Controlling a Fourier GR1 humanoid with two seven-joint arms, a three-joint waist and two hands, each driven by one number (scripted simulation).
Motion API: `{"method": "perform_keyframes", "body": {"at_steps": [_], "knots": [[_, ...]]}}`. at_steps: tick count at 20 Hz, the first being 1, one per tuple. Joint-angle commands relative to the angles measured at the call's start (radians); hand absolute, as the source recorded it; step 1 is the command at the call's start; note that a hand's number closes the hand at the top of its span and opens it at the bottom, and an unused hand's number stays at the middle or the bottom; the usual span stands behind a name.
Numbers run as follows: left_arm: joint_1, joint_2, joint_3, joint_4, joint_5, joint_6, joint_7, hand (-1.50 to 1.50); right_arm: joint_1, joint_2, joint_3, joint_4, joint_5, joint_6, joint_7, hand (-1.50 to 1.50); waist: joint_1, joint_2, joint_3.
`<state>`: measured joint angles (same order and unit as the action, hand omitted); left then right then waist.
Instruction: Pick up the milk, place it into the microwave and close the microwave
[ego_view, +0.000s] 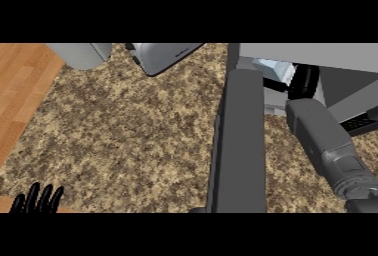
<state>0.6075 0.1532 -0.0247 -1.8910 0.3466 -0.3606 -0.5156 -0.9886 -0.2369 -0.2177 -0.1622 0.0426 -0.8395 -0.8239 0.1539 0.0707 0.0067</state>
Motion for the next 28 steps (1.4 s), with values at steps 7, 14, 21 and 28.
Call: {"method": "perform_keyframes", "body": {"at_steps": [7, 14, 21, 28], "knots": [[-0.046, 0.018, -0.004, 0.004, -0.021, -0.008, 0.008, -1.50, 0.120, -0.066, 0.126, 0.160, 0.155, -0.377, 0.337, -1.50, 0.038, 0.029, -0.010], [-0.056, 0.016, 0.001, 0.046, -0.026, -0.007, 0.006, -1.50, 0.007, 0.025, 0.206, 0.140, 0.231, -0.123, 0.244, -1.50, 0.040, 0.004, 0.001], [-0.098, 0.004, 0.006, 0.045, -0.033, 0.014, 0.006, -1.50, -0.041, 0.066, 0.217, 0.154, 0.241, -0.003, 0.256, -1.50, 0.031, 0.005, 0.000], [-0.082, 0.007, 0.011, 0.046, -0.039, 0.010, -0.007, -1.50, -0.026, 0.106, 0.140, 0.073, 0.162, 0.120, 0.182, -1.50, 0.007, -0.003, 0.004]]}}
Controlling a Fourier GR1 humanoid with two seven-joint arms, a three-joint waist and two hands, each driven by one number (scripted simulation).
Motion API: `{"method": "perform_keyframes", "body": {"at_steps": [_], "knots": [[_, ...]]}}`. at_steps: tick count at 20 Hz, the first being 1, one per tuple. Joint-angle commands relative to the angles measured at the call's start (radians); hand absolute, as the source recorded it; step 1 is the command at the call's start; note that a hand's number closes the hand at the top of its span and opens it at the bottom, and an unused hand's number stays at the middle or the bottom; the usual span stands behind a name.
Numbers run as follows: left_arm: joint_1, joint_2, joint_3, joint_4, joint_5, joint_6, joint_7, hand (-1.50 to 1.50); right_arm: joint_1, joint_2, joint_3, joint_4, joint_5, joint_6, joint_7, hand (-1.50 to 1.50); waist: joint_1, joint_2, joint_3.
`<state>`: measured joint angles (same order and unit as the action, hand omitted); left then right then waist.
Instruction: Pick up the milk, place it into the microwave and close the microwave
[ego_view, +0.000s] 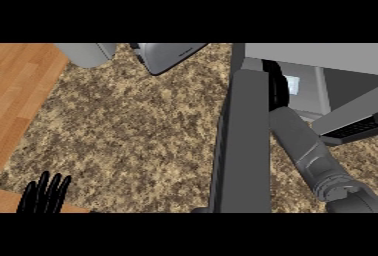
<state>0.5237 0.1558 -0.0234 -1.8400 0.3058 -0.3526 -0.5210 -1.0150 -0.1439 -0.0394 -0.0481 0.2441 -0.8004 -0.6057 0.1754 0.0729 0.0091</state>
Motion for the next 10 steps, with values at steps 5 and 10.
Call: {"method": "perform_keyframes", "body": {"at_steps": [5, 10], "knots": [[0.010, 0.004, 0.008, 0.002, 0.000, -0.005, -0.007, -1.50, 0.067, 0.029, -0.102, -0.083, -0.106, 0.182, -0.139, -1.50, -0.047, -0.013, 0.000], [0.049, 0.005, 0.007, -0.002, 0.009, -0.021, -0.015, -1.50, 0.132, 0.050, -0.168, -0.105, -0.178, 0.324, -0.237, -1.50, -0.072, -0.029, -0.002]]}}
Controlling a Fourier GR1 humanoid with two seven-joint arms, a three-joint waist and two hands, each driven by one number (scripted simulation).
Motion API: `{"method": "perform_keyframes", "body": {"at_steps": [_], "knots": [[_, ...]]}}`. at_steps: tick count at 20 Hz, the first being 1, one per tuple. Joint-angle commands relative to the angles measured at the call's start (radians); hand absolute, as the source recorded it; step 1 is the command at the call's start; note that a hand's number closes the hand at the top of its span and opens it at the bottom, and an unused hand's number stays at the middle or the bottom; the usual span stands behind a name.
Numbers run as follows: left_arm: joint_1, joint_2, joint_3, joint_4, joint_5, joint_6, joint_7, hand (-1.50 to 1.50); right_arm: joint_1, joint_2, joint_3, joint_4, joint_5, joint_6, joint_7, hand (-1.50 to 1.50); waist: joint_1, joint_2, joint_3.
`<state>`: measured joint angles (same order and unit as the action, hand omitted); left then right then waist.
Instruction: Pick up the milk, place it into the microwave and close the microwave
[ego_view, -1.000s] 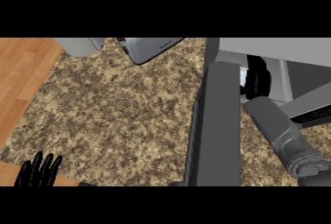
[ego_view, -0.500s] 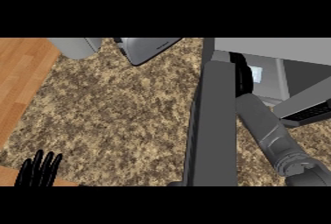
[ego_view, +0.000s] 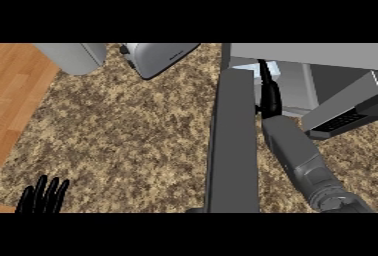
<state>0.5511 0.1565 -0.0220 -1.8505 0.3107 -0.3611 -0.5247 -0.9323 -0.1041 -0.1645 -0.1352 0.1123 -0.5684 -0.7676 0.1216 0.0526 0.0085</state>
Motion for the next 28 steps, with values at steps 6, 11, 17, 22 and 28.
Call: {"method": "perform_keyframes", "body": {"at_steps": [6, 11, 17, 22, 28], "knots": [[0.044, -0.015, -0.005, 0.000, -0.018, -0.004, -0.031, -1.50, 0.132, 0.036, -0.070, 0.000, -0.071, 0.193, -0.181, -1.50, -0.045, -0.022, -0.004], [0.074, -0.002, 0.010, -0.042, 0.003, -0.006, 0.000, -1.50, 0.176, 0.019, -0.095, -0.007, -0.094, 0.282, -0.247, -1.50, -0.062, -0.029, -0.004], [0.066, 0.002, 0.038, -0.009, 0.007, -0.012, 0.001, -1.50, 0.274, 0.037, -0.084, -0.033, -0.092, 0.386, -0.330, -1.50, -0.098, -0.044, -0.007], [0.104, -0.069, -0.093, -0.032, -0.153, 0.040, -0.010, -1.50, 0.338, 0.030, -0.065, -0.063, -0.091, 0.512, -0.342, -1.50, -0.108, -0.050, -0.007], [0.117, -0.036, -0.095, -0.058, -0.161, 0.013, 0.019, -1.50, 0.451, -0.002, -0.038, -0.152, -0.085, 0.520, -0.332, -1.50, -0.118, -0.054, -0.008]]}}
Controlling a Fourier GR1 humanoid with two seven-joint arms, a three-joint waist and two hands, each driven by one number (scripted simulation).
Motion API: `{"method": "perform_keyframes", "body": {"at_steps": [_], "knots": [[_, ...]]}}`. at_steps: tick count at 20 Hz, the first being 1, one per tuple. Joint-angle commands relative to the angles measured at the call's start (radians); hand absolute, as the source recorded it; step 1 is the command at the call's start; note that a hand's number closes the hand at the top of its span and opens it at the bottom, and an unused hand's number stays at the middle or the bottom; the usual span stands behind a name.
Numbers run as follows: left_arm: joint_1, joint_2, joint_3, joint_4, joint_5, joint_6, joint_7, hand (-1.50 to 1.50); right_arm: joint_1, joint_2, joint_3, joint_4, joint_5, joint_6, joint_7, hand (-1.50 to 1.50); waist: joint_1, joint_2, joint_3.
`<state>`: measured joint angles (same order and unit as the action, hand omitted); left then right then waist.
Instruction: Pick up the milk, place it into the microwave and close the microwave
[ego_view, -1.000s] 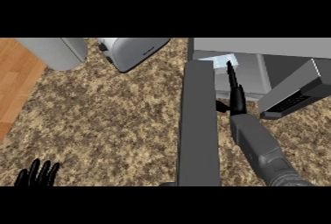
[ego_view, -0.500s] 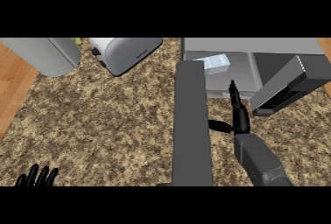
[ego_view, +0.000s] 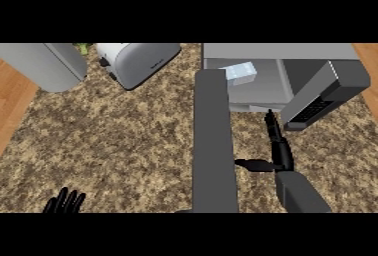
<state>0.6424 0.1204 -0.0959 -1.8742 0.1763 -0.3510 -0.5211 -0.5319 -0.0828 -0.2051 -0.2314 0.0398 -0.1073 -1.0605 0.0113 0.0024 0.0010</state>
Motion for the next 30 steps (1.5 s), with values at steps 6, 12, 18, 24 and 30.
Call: {"method": "perform_keyframes", "body": {"at_steps": [6, 12, 18, 24, 30], "knots": [[-0.062, -0.013, -0.082, 0.039, -0.049, -0.017, 0.060, -1.50, 0.187, -0.073, 0.006, -0.200, -0.046, 0.114, -0.028, -1.50, -0.021, -0.006, -0.002], [-0.151, 0.011, -0.162, 0.097, -0.136, -0.049, 0.103, -1.50, 0.355, -0.155, 0.003, -0.310, -0.075, 0.186, -0.033, 1.50, -0.026, -0.007, -0.002], [-0.340, -0.047, -0.211, 0.245, -0.283, 0.021, 0.099, 1.50, 0.478, -0.197, -0.029, -0.408, -0.138, 0.252, -0.031, -1.50, -0.030, -0.004, -0.002], [-0.437, -0.118, -0.255, 0.328, -0.307, 0.138, 0.157, 1.50, 0.512, -0.277, -0.085, -0.438, -0.217, 0.344, 0.027, -1.50, -0.016, -0.003, -0.001], [-0.633, -0.120, -0.258, 0.524, -0.346, 0.226, 0.126, 1.50, 0.508, -0.323, -0.095, -0.386, -0.226, 0.391, 0.006, -1.50, -0.016, -0.001, -0.001]]}}
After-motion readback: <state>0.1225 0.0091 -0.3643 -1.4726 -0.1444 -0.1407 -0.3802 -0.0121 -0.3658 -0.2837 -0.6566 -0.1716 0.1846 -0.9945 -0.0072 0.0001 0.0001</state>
